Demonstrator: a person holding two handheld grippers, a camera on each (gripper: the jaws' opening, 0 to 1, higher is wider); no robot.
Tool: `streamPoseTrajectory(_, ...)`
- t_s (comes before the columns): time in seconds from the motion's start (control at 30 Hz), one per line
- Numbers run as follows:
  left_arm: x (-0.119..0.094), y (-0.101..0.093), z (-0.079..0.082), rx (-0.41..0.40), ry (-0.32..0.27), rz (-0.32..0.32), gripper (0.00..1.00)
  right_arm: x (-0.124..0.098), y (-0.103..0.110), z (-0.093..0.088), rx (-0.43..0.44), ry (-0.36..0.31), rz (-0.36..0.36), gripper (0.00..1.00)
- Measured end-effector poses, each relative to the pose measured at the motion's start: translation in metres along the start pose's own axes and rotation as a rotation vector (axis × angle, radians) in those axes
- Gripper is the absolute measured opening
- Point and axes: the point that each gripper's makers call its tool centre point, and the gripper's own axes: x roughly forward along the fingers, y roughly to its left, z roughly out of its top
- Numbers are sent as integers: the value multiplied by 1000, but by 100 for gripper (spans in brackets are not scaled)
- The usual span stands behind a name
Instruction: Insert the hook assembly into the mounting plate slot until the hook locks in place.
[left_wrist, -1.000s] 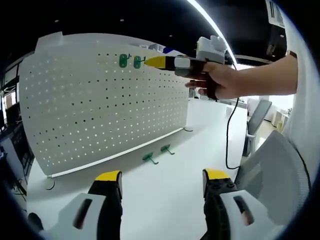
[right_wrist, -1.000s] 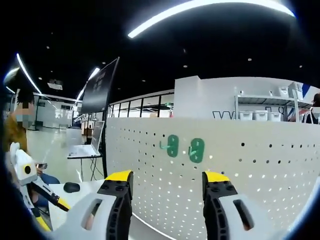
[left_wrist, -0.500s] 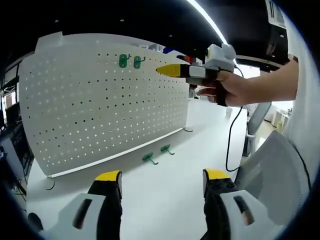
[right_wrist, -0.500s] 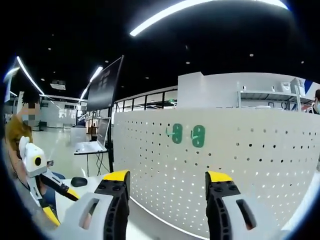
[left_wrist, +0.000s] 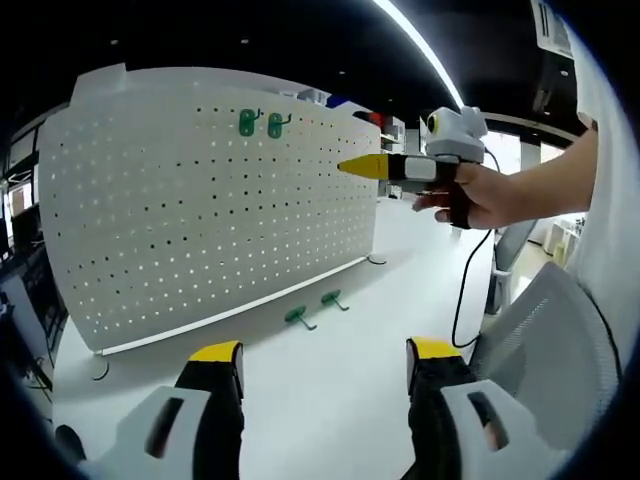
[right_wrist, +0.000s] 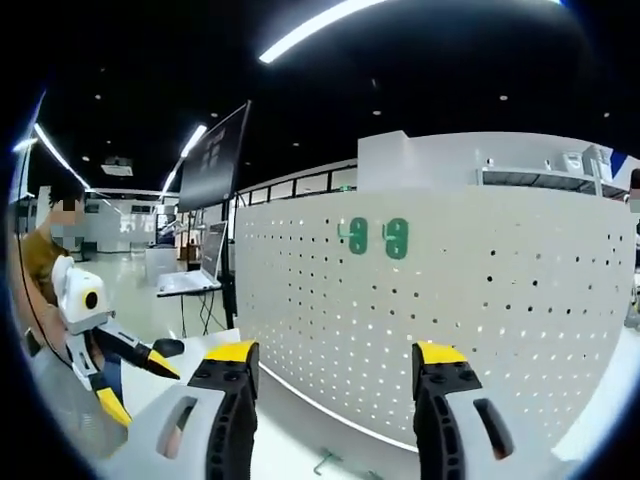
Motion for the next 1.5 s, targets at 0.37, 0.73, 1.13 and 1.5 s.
streamPoseTrajectory(0.37, 0, 0, -1, 2, 3, -2, 68, -14, 4, -16, 10, 32, 10, 60)
streamPoseTrajectory(0.73, 1, -1, -1, 2, 4, -5, 68, -31, 8, -40, 19, 85, 17, 60)
streamPoseTrajectory(1.13, 0, -3, 1, 4, 4, -5, 68, -47, 7, -56, 27, 130, 15, 60)
streamPoseTrajectory(1.5, 1, -2, 0, 1, 5, -5, 68, -56, 9, -68, 35, 158, 21, 60)
